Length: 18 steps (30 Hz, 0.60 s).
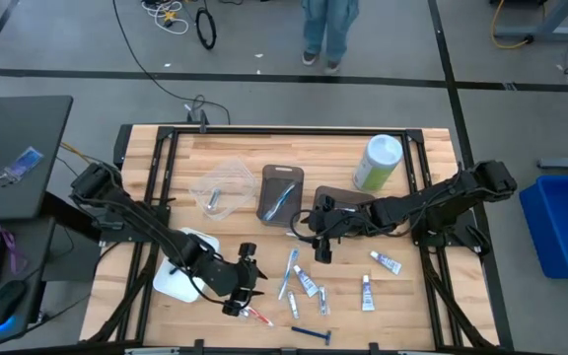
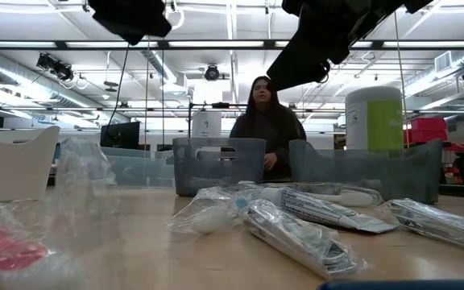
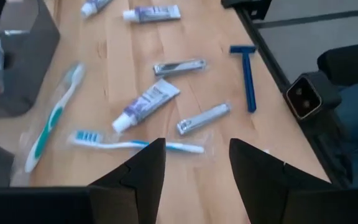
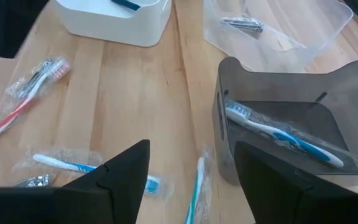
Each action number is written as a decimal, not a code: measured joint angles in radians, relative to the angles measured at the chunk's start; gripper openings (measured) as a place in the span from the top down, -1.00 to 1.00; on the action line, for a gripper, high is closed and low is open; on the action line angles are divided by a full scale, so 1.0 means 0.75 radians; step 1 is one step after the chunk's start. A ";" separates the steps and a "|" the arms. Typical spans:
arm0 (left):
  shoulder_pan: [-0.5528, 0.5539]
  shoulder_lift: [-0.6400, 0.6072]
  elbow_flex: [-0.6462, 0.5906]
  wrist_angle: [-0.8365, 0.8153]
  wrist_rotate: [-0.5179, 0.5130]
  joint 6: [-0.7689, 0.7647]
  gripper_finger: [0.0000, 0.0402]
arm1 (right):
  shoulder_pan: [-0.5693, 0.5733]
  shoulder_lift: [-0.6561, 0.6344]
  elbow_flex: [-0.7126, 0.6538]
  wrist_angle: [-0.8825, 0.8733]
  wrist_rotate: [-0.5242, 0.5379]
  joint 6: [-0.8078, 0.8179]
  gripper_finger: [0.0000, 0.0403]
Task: Pick & Place Travel size toiletries
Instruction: Put the blue razor into the white bin
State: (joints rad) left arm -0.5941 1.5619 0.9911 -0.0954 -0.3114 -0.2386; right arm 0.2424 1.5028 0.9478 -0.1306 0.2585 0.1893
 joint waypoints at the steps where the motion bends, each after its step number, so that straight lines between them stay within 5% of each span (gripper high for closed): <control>1: 0.000 0.007 0.003 0.013 0.000 -0.011 0.06 | 0.000 0.000 0.000 0.000 -0.003 0.000 -0.19; 11: 0.001 0.038 0.001 0.014 -0.022 -0.021 0.05 | 0.023 0.000 0.000 0.061 -0.082 0.006 -0.12; 18: 0.001 0.038 0.001 0.022 -0.044 0.021 0.05 | 0.235 0.001 0.037 0.262 -0.205 0.086 -0.01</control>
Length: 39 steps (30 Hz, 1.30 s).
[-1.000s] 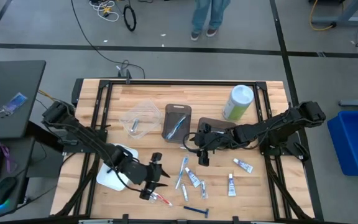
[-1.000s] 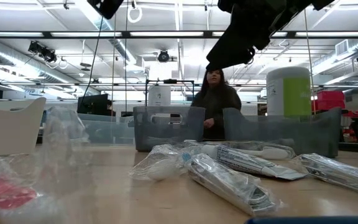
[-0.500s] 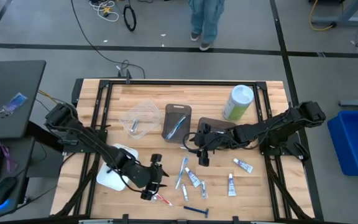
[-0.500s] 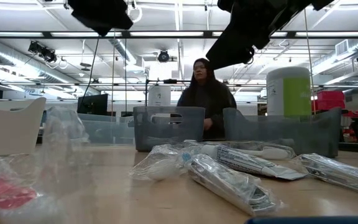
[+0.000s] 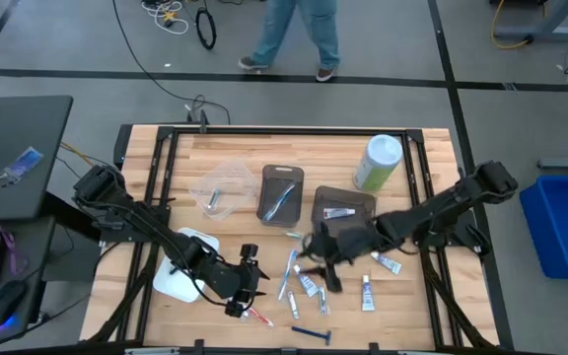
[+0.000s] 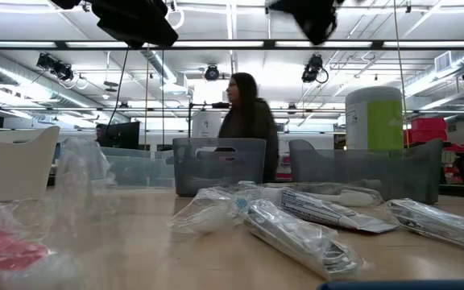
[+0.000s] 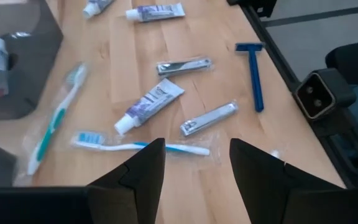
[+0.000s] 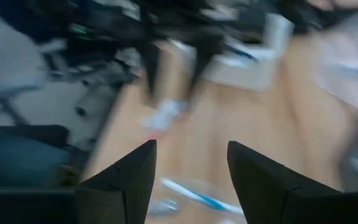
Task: Pick & Place Travel size toiletries
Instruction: Put the blue razor into the white bin
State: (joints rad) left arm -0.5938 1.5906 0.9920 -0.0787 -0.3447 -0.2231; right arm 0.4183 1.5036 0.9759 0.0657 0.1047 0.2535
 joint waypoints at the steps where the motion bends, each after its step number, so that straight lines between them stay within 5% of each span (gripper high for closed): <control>1: 0.000 0.000 0.000 0.001 -0.013 0.001 0.05 | 0.037 0.009 0.024 0.010 0.016 0.000 0.00; 8: 0.008 0.000 0.000 0.010 -0.050 0.001 0.05 | 0.224 0.219 0.360 -0.094 0.077 -0.049 -0.01; 17: 0.011 0.000 0.000 0.026 -0.035 -0.008 0.06 | 0.319 0.616 0.848 -0.812 0.062 0.247 0.01; 26: 0.011 0.000 0.000 0.025 -0.033 -0.123 0.07 | 0.420 0.816 0.827 -0.884 -0.014 0.517 0.02; 39: 0.010 0.000 0.000 0.026 -0.023 -0.351 0.07 | 0.465 0.914 0.823 -0.887 0.105 0.554 0.06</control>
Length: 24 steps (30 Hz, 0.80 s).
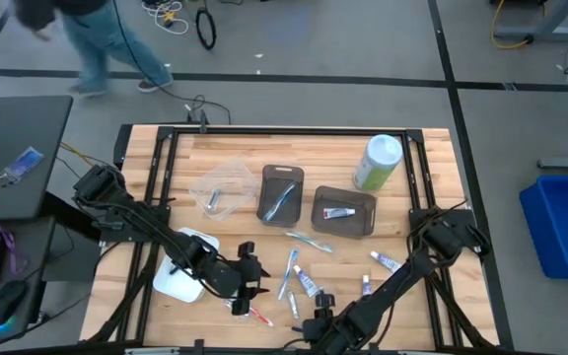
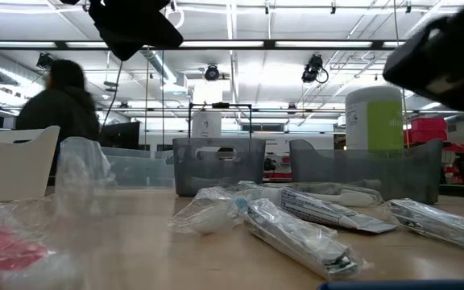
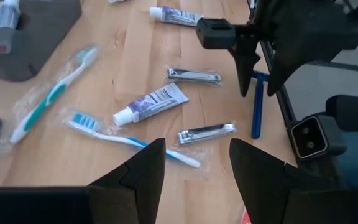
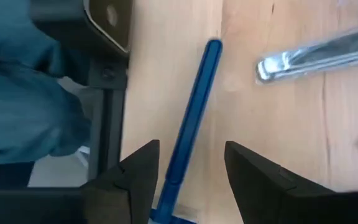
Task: Pick & Place Travel size toiletries
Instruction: Put the blue razor into the white bin
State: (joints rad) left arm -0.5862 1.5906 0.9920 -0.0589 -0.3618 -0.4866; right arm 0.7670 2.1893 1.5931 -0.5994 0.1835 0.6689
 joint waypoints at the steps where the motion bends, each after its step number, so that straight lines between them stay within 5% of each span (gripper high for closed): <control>1: -0.001 0.000 0.000 0.000 0.004 -0.001 0.07 | 0.001 0.008 0.000 -0.009 -0.003 -0.001 0.07; 24: -0.002 -0.001 0.000 0.007 0.015 -0.019 0.07 | -0.018 -0.038 -0.004 -0.073 -0.090 -0.095 0.78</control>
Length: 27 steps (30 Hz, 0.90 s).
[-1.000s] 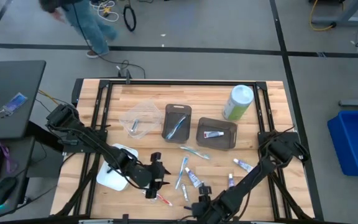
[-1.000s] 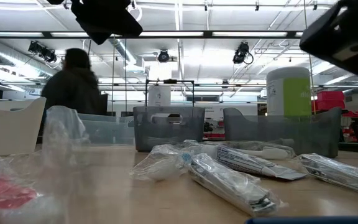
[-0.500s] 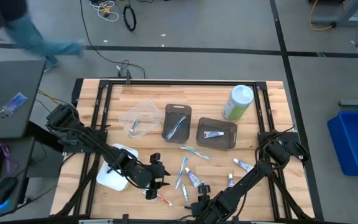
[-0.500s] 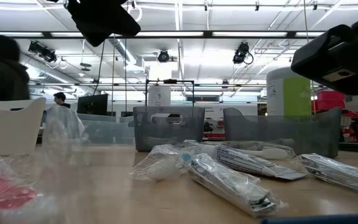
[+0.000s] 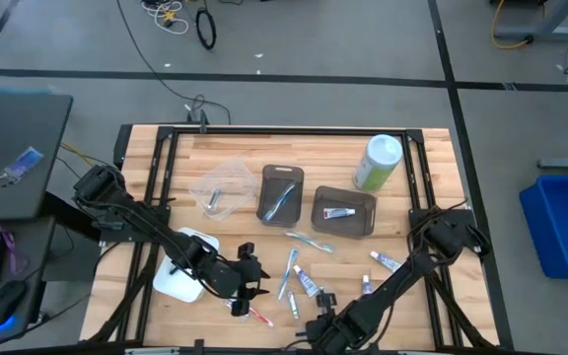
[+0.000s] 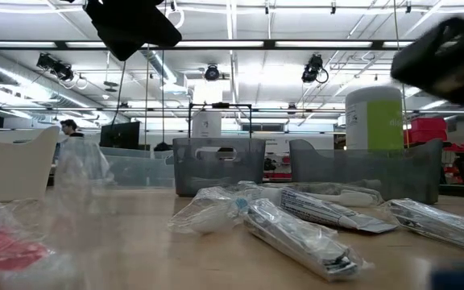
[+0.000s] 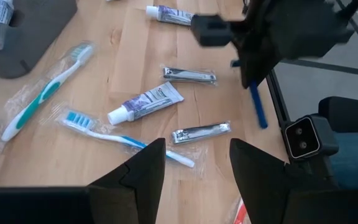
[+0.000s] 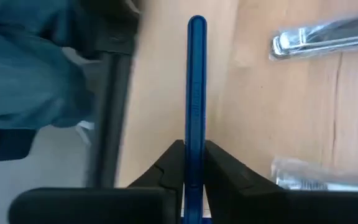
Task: Pick & Place Travel size toiletries
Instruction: Put the blue razor into the white bin
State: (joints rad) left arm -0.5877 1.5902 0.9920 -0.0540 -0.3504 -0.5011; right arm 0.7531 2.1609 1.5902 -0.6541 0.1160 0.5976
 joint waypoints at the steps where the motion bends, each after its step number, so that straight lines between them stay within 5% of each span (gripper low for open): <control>1: 0.000 0.000 0.000 0.000 0.000 0.000 0.07 | -0.005 -0.014 0.000 -0.010 0.005 -0.004 0.78; 13: 0.000 0.000 0.000 0.013 -0.024 0.001 0.07 | -0.150 -0.112 0.002 -0.194 0.300 -0.196 0.79; 20: 0.004 -0.001 0.000 0.018 -0.176 0.161 0.07 | -0.282 -0.114 0.002 -0.201 0.297 -0.297 0.80; 27: 0.049 -0.001 0.000 0.019 -0.181 0.272 0.07 | -0.412 -0.114 0.002 -0.141 0.379 -0.372 0.77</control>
State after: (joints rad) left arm -0.5508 1.5898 0.9920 -0.0394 -0.4858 -0.2973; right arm 0.4444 2.0750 1.5917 -0.7596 0.3999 0.3183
